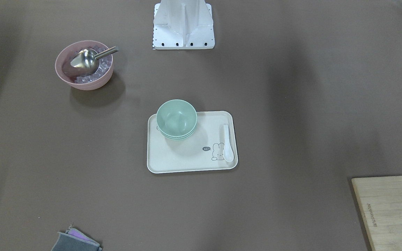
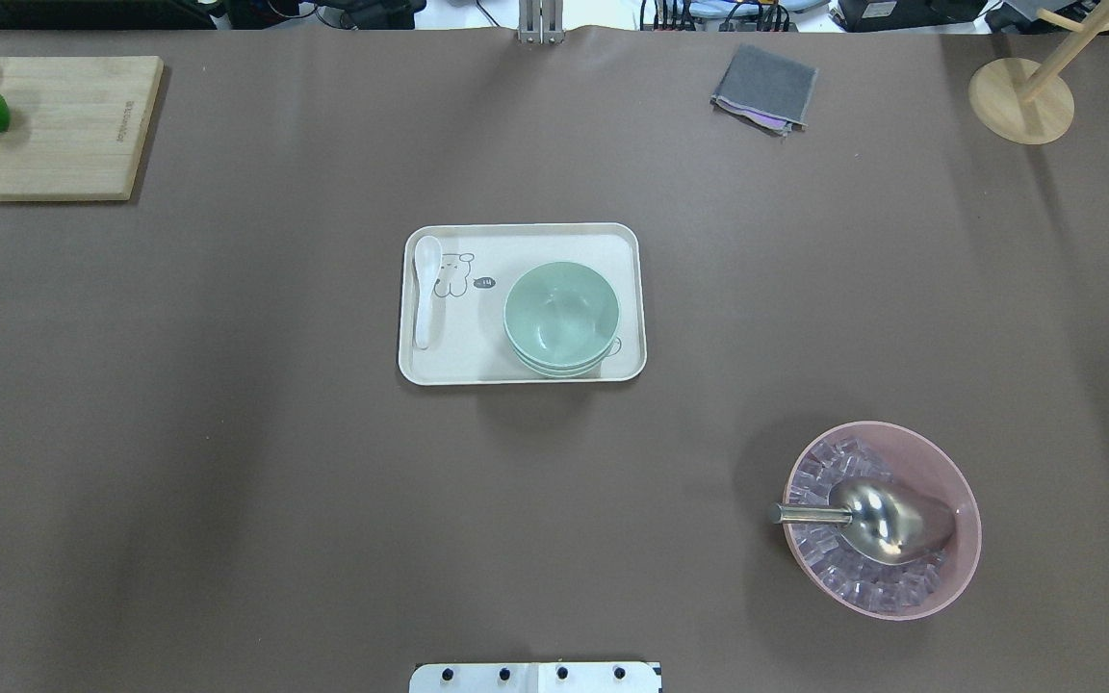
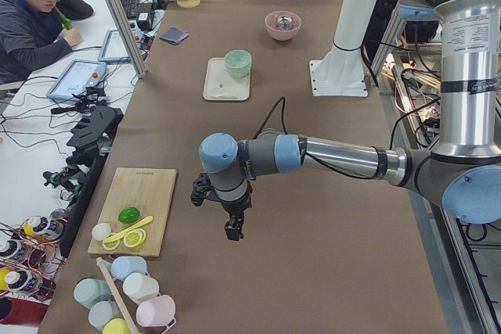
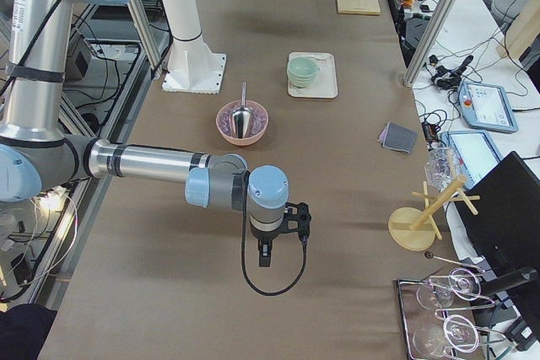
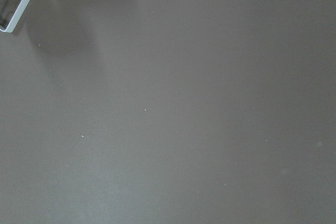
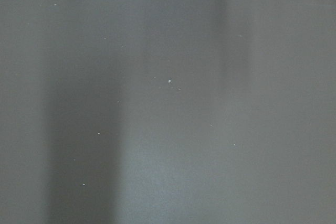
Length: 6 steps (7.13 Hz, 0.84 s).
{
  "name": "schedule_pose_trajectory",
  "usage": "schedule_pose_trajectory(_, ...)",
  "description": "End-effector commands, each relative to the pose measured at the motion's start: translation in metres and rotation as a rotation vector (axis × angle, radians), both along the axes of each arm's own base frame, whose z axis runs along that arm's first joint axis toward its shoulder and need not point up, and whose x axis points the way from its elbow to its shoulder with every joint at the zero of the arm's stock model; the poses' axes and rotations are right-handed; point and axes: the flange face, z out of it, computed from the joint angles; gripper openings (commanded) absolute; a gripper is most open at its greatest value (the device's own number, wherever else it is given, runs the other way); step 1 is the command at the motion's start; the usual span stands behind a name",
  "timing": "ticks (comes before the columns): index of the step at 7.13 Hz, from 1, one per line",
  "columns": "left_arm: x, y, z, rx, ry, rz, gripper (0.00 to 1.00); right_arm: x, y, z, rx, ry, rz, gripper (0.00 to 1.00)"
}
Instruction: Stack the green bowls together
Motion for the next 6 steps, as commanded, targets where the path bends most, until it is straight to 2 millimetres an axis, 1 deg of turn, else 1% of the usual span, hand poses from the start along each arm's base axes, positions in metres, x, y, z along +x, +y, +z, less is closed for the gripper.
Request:
schedule_pose_trajectory(1, -0.0004, 0.0031, 0.0001, -0.001, 0.0, -0.001, 0.98, -0.0011, -0.0009, -0.0011, 0.001, -0.001, -0.002, 1.0)
schedule_pose_trajectory(6, 0.0009, 0.0026, 0.0038, -0.011, 0.0, -0.002, 0.98, -0.0045, -0.0008, 0.0003, -0.005, -0.024, -0.005, 1.0)
